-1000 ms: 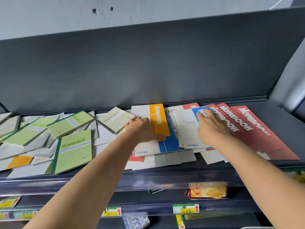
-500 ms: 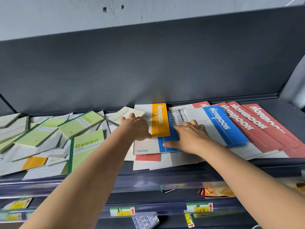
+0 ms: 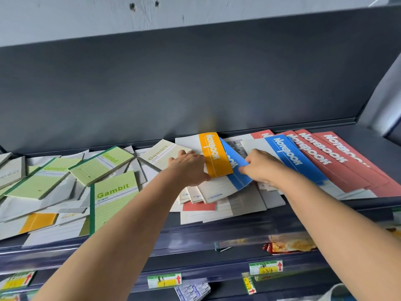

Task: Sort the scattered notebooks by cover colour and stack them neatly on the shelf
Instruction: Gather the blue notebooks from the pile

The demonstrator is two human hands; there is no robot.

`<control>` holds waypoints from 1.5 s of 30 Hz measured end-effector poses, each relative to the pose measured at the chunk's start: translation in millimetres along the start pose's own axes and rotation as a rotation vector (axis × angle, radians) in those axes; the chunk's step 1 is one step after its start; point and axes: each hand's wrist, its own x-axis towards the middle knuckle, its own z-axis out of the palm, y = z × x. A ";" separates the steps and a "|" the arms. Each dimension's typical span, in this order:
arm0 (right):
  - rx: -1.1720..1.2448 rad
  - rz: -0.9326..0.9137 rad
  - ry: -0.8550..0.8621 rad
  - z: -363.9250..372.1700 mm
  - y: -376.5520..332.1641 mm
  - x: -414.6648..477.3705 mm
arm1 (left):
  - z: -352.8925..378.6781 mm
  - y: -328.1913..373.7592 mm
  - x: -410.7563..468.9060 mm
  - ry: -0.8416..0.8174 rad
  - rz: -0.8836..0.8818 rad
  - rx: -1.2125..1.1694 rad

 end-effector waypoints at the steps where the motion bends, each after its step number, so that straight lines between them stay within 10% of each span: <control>1: -0.008 0.024 0.038 -3.8 5.7 -0.1 | -1.6 2.4 1.3 -0.008 0.006 0.011; 7: 0.133 0.239 0.230 -28.5 51.7 -6.0 | -8.2 25.6 17.1 -0.002 0.074 0.033; 13: -0.231 0.282 0.224 -39.2 77.9 -15.0 | -4.4 40.4 33.3 -0.014 0.072 0.013; 21: -0.208 -0.381 0.067 -6.6 27.0 -11.2 | 0.3 18.1 32.5 0.029 -0.005 -0.167; 29: -0.556 -0.683 0.135 -3.1 1.3 -6.3 | 2.6 -10.9 19.2 0.158 -0.231 -0.599; 35: -0.291 -0.831 0.201 -1.6 -13.6 -20.6 | -7.2 -0.3 11.9 0.148 -0.339 -1.255; 40: -0.241 -0.665 0.142 8.4 -25.5 -8.3 | -10.0 -52.8 -5.7 0.462 -0.602 -0.860; 45: -0.390 -0.327 0.067 29.4 -30.0 10.1 | 2.7 -100.9 -33.5 0.336 -0.777 -0.483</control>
